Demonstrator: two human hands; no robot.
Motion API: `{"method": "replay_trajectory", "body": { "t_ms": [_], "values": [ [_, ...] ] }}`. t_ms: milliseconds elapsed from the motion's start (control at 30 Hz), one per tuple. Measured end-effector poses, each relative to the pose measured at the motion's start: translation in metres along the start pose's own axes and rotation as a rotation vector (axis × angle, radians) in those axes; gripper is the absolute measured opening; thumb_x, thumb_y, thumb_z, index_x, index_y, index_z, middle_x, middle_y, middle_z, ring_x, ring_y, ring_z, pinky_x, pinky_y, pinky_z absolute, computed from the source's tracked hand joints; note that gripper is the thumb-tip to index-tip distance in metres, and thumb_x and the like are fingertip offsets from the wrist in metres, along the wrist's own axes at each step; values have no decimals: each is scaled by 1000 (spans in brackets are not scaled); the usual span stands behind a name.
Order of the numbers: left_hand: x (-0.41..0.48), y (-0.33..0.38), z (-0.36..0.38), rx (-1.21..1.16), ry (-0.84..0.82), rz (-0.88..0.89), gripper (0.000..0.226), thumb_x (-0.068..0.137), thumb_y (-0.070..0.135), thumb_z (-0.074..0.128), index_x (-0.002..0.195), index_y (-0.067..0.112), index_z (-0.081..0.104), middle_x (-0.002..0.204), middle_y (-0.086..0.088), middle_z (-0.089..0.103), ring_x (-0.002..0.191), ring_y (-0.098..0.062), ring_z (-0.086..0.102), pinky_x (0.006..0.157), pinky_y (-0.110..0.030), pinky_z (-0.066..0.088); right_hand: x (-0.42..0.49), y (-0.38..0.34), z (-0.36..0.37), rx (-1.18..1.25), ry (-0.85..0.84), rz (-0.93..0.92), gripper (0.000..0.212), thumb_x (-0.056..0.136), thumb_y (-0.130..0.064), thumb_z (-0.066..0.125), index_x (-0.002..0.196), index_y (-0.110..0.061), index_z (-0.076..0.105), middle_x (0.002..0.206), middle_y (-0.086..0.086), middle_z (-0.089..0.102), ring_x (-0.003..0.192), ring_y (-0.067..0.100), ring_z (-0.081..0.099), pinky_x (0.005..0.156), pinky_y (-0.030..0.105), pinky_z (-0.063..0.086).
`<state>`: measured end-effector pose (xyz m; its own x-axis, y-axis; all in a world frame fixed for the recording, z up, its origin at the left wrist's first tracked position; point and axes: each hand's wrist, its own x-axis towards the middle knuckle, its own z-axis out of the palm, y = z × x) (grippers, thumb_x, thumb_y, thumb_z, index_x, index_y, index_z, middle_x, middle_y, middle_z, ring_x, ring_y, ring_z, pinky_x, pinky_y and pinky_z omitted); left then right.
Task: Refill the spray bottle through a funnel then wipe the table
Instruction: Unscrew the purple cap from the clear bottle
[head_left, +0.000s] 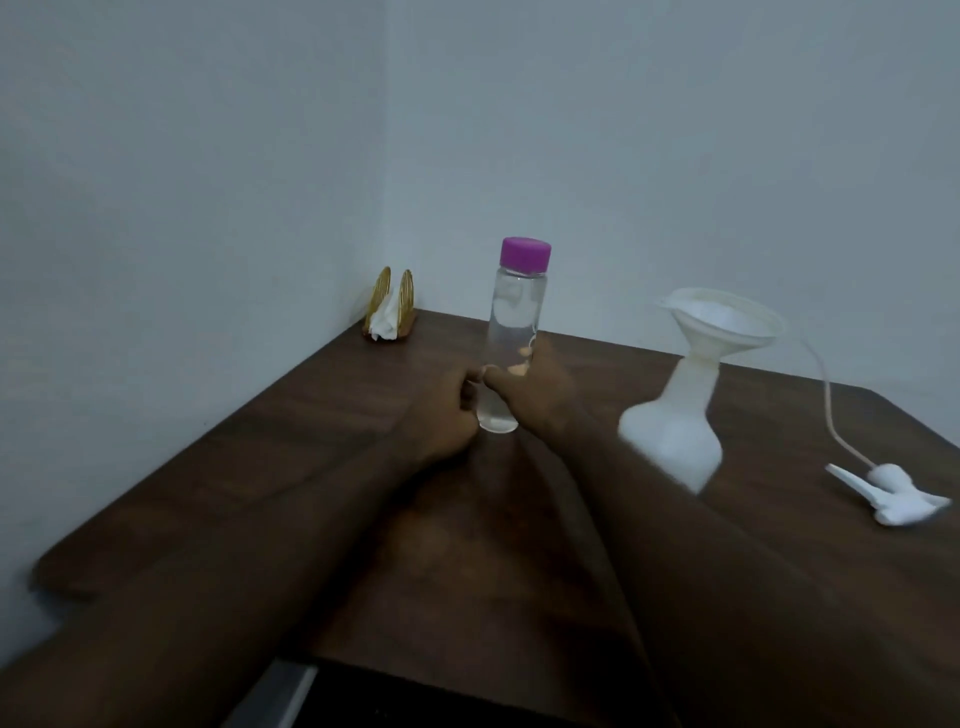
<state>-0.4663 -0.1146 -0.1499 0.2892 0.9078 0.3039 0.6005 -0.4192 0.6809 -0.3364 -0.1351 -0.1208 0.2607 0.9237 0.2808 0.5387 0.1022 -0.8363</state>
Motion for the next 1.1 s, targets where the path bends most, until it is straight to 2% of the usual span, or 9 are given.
{"method": "replay_trajectory", "body": {
  "t_ms": [133, 233, 333, 467, 600, 700, 867, 1000, 1100],
  "values": [
    [-30, 11, 3, -229, -112, -15, 24, 84, -2, 55, 95, 18, 59, 92, -6, 68, 85, -20, 66, 83, -37, 55, -48, 1, -33, 41, -26, -37, 59, 59, -42, 76, 106, -11, 60, 89, -5, 67, 85, 12, 66, 72, 26, 51],
    [-44, 31, 2, -361, -75, 11, 26, 90, -7, 47, 90, 16, 59, 84, -2, 66, 79, -16, 66, 75, -28, 57, -73, 8, -51, 42, -66, -82, 55, 55, -45, 69, 97, -9, 66, 83, -3, 70, 78, 11, 69, 65, 26, 54],
    [-45, 58, -7, -511, 88, 55, 22, 94, 3, 47, 89, 20, 60, 86, -2, 67, 81, -15, 67, 73, -25, 53, -91, 10, -66, 16, -107, -112, 36, 69, -34, 71, 100, -15, 66, 89, -1, 72, 84, 15, 71, 78, 41, 60],
    [-36, 101, -32, -716, 169, 117, 14, 96, 26, 53, 92, 17, 62, 94, -9, 70, 87, -19, 68, 76, -31, 54, -106, 8, -89, 10, -217, -110, 13, 86, -10, 67, 94, -18, 62, 78, -7, 67, 72, -8, 65, 66, 8, 48],
    [-29, 135, -49, -844, 38, 179, 30, 93, 40, 57, 101, 12, 65, 101, -7, 72, 94, -20, 69, 83, -33, 55, -108, 5, -102, 47, -185, -154, 37, 78, -29, 75, 110, -24, 59, 89, -9, 69, 78, -11, 63, 70, 4, 45],
    [-25, 147, -51, -860, -94, 236, 34, 89, 40, 60, 105, 10, 67, 106, -9, 72, 105, -28, 66, 92, -40, 51, -103, -4, -99, 239, -184, -186, 60, 73, -35, 79, 124, -23, 51, 104, -4, 70, 95, 5, 69, 81, 25, 54],
    [-25, 154, -46, -946, -230, 251, 36, 84, 24, 65, 108, -3, 64, 109, -21, 68, 107, -34, 64, 91, -41, 53, -94, -16, -87, 345, -50, -254, 40, 82, -24, 78, 116, -20, 56, 95, -2, 70, 87, 11, 70, 77, 27, 58],
    [-23, 144, -53, -1012, -393, 245, 33, 84, 16, 64, 111, -2, 62, 110, -19, 68, 108, -30, 64, 89, -35, 54, -86, -15, -87, 449, -135, -205, 26, 82, -14, 72, 105, -9, 61, 87, 9, 70, 83, 25, 69, 82, 43, 57],
    [-19, 138, -56, -991, -463, 245, 33, 81, 5, 62, 114, 1, 61, 109, -18, 69, 110, -31, 63, 92, -36, 53, -76, -14, -89, 547, -236, -156, 39, 69, -16, 70, 99, 8, 62, 81, 17, 68, 80, 31, 68, 86, 53, 55]
  ]
}}
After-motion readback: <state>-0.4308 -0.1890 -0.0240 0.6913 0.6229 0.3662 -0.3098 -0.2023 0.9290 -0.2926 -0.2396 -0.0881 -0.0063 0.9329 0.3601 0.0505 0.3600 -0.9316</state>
